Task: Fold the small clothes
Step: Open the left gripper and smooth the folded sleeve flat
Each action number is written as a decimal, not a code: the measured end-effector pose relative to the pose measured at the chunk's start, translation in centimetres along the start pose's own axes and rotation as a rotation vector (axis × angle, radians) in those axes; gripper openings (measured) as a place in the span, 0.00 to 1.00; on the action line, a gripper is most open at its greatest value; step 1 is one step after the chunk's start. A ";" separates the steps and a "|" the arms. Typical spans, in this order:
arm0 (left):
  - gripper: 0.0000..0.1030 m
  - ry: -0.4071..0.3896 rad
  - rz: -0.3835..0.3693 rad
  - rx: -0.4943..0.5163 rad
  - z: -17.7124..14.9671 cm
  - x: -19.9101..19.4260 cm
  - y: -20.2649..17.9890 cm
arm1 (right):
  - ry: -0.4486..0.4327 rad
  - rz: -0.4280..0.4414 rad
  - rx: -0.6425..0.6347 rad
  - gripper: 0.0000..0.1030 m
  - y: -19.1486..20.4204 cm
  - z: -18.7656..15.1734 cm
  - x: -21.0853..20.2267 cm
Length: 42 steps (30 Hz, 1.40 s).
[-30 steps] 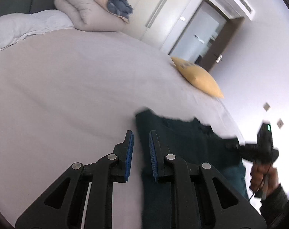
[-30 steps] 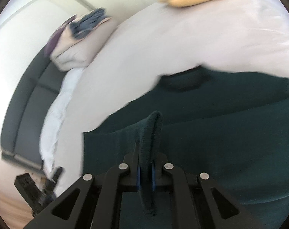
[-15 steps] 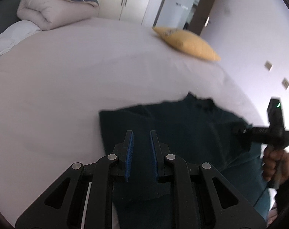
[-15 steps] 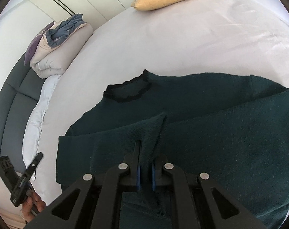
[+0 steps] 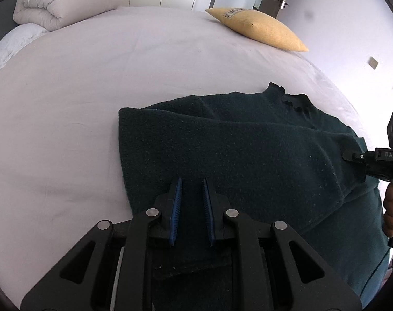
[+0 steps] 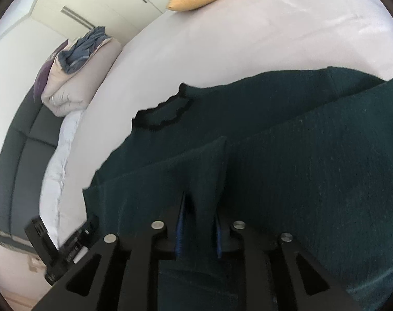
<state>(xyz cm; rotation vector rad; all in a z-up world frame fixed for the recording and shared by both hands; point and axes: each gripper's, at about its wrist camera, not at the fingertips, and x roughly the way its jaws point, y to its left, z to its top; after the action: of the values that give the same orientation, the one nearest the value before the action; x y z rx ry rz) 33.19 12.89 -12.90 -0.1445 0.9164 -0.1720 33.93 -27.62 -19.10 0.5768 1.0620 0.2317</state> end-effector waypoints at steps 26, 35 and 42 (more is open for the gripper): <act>0.16 0.022 0.021 -0.001 1.0 0.6 -0.4 | -0.021 -0.081 0.031 0.08 -2.1 1.3 -0.6; 0.16 0.001 0.034 0.021 -0.1 0.8 -0.7 | -0.041 -0.053 0.050 0.06 -2.8 1.1 -0.4; 0.16 -0.003 -0.004 -0.004 -0.4 0.4 0.3 | -0.058 -0.040 0.063 0.07 -2.9 0.2 -1.5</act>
<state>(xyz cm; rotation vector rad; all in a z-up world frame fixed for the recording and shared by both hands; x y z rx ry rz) 33.13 13.06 -13.50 -0.1504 0.9134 -0.1736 33.12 -30.78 -19.53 0.6148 1.0259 0.1464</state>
